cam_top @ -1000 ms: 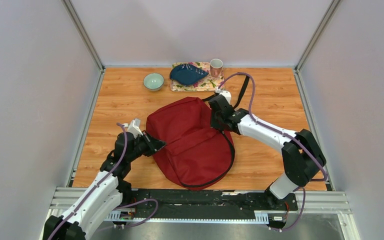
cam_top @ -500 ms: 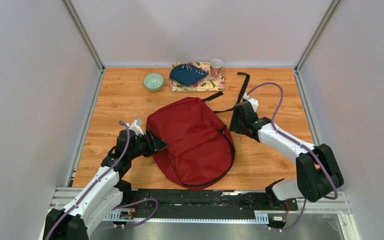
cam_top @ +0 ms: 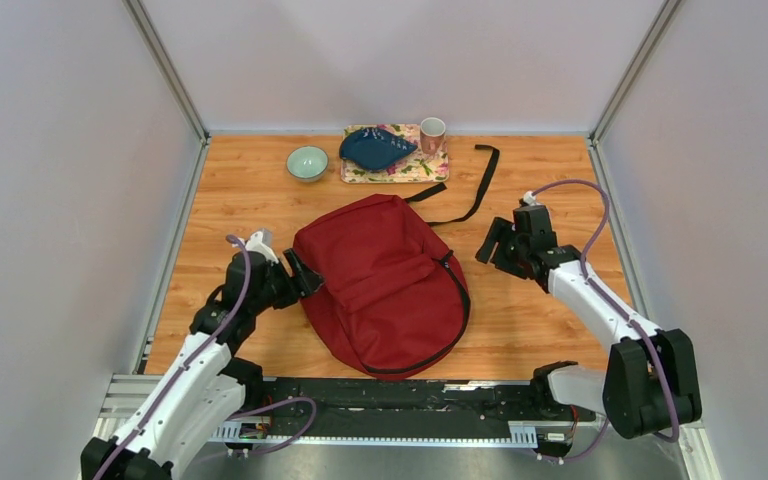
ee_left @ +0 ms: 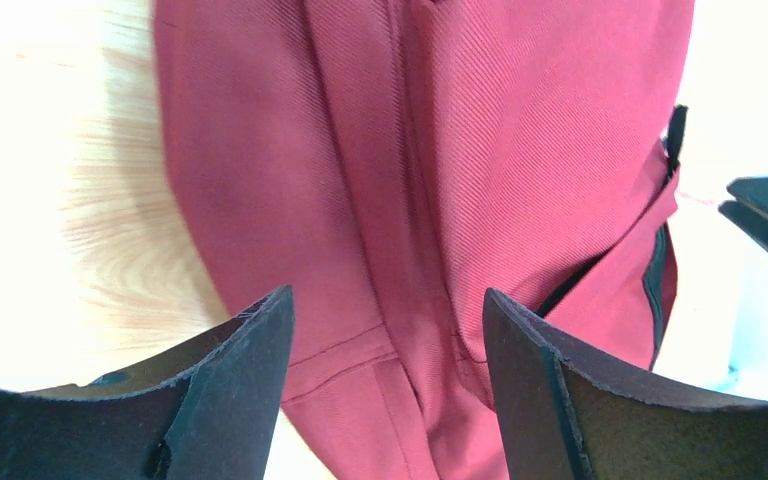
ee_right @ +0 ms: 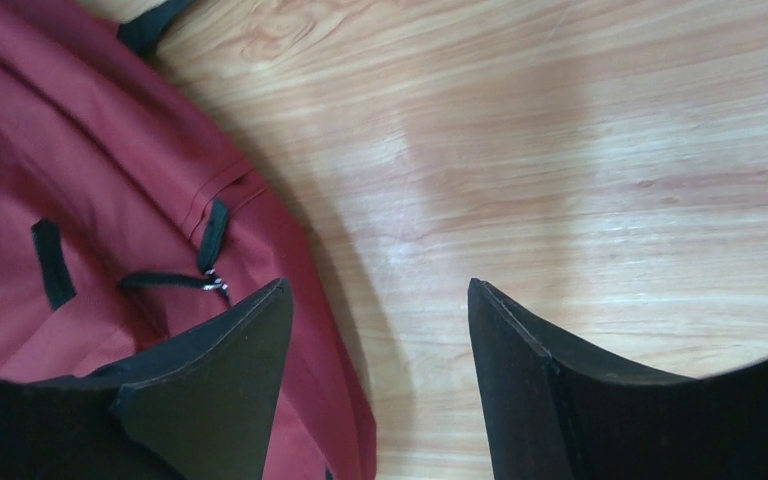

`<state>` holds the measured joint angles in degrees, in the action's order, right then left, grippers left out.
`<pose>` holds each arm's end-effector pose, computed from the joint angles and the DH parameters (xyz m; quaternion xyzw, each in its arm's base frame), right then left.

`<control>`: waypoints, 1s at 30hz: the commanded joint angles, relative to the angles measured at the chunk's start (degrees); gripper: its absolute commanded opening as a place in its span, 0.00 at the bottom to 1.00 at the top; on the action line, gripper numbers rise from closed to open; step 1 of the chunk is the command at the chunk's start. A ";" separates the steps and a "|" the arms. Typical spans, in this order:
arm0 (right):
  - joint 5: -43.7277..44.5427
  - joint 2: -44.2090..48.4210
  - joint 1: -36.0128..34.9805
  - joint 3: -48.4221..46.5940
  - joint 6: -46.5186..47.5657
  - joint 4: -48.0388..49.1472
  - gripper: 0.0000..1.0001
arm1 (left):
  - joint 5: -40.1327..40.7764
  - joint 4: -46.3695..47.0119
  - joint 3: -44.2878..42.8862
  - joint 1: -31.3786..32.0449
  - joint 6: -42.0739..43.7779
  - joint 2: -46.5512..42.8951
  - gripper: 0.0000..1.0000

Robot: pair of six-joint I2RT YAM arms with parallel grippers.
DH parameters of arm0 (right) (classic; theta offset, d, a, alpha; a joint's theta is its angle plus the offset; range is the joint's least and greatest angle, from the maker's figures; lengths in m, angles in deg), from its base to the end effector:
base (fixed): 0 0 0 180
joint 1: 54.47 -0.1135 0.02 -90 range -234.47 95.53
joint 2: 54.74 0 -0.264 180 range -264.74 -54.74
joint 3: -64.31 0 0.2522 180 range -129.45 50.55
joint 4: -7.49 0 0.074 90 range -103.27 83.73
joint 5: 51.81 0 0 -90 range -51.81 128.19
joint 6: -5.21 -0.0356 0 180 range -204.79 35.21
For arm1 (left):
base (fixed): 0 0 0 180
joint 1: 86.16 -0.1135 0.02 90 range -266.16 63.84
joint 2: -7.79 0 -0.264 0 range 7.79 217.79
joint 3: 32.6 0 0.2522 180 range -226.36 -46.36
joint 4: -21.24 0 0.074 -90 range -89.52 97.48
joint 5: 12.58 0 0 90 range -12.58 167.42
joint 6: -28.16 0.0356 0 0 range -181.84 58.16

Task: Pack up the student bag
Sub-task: Adjust the student bag at the center of the board.

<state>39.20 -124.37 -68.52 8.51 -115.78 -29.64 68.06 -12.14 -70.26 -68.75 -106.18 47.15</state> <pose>0.2349 0.0581 0.2156 0.1417 0.9318 0.1203 0.3118 0.1483 -0.0526 0.2107 -0.1693 0.8688 -0.2980 0.3573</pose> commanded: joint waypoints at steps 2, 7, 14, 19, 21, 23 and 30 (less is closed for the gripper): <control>-11.72 -1.21 0.51 1.00 0.14 1.66 0.68 | 9.28 -8.32 -3.17 -0.18 2.24 -4.37 0.77; -24.29 -2.97 0.51 4.41 -4.95 9.21 0.67 | 10.87 -7.64 -0.01 -0.18 0.66 -4.82 0.78; -29.49 -5.43 -0.37 8.46 -9.27 14.67 0.66 | -2.04 13.70 8.96 -0.36 -4.70 4.75 0.79; -28.27 -7.19 -8.43 11.71 -12.42 17.04 0.65 | -8.64 23.03 2.66 -0.27 -3.31 19.16 0.79; -27.03 -7.02 -11.34 13.99 -14.54 20.28 0.64 | -11.79 23.75 -0.52 -0.36 -2.08 25.21 0.80; -24.94 -6.23 -15.91 15.06 -17.88 21.88 0.64 | -13.83 24.19 -5.79 -0.27 -0.14 29.01 0.80; -12.81 -1.31 -26.82 11.20 -19.12 15.41 0.63 | -19.10 17.27 -24.77 -0.45 8.21 43.15 0.80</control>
<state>19.53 -128.85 -90.92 22.46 -132.56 -11.39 57.11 2.33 -84.47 -69.61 -102.95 85.55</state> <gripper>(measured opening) 0.636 0.802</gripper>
